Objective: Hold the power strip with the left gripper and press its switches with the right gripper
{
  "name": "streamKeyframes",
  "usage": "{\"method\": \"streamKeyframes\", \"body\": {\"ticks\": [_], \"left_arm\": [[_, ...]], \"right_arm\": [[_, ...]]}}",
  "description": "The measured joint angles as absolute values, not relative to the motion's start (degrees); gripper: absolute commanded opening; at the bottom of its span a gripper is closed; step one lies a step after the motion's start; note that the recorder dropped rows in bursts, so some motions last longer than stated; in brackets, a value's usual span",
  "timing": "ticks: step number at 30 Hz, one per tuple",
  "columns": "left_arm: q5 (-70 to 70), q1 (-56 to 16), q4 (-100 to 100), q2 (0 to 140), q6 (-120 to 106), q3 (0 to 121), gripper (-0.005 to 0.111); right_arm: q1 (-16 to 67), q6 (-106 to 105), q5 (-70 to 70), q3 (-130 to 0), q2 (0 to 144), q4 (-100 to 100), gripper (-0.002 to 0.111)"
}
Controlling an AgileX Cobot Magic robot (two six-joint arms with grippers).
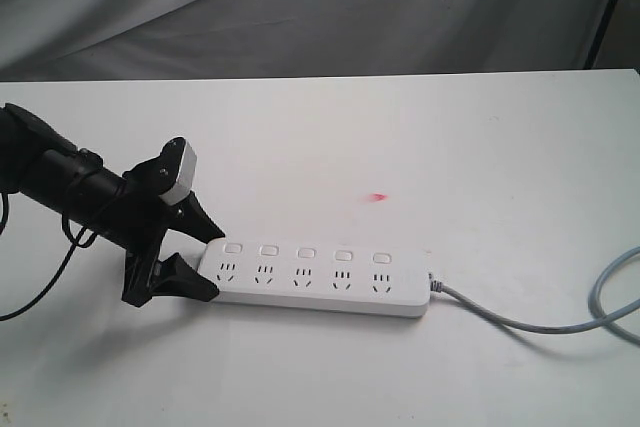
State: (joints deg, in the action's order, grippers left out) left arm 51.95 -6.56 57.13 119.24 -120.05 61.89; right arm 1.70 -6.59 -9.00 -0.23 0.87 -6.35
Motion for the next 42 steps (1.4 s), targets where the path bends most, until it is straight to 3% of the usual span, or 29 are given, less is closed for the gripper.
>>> {"method": "streamKeyframes", "body": {"ticks": [42], "left_arm": [[51.95,-6.56,57.23,119.24,-120.05,61.89,0.056]], "right_arm": [[1.7,0.0,-19.11,-0.23,0.39,1.86,0.0]]}}
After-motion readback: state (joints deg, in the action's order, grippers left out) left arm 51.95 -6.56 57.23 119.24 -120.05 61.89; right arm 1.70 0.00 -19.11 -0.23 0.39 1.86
